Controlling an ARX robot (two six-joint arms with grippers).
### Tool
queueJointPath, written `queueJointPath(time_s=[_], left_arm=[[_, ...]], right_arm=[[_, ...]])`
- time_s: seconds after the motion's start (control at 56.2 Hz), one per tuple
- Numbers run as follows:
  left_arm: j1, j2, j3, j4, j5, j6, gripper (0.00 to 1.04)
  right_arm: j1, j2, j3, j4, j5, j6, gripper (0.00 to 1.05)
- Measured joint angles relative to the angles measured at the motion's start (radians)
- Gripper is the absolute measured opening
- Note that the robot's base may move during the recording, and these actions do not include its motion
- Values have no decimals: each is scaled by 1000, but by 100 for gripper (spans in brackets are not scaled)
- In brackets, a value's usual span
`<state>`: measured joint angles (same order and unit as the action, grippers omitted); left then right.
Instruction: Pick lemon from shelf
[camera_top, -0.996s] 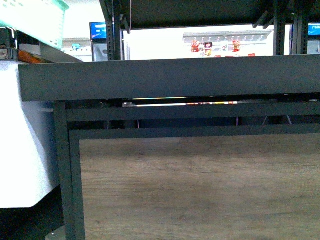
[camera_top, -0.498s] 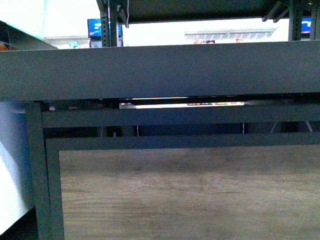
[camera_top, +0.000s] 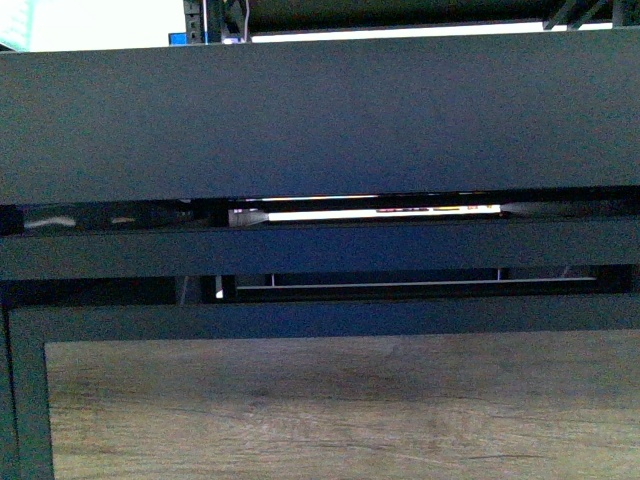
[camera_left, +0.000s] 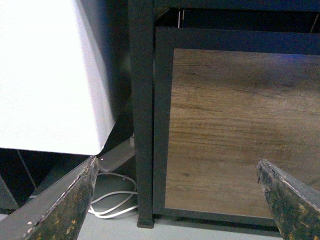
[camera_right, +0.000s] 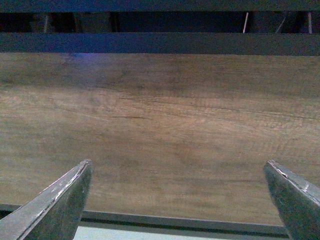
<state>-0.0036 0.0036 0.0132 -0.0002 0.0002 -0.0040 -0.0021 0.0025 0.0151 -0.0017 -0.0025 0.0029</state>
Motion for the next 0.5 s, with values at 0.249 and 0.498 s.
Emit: queueJointPath(time_s=[0.249, 0.498], left_arm=[[0, 0, 0, 0, 0, 0, 97], [0, 0, 0, 0, 0, 0, 97]], right_arm=[[0, 0, 0, 0, 0, 0, 102], [0, 0, 0, 0, 0, 0, 102]])
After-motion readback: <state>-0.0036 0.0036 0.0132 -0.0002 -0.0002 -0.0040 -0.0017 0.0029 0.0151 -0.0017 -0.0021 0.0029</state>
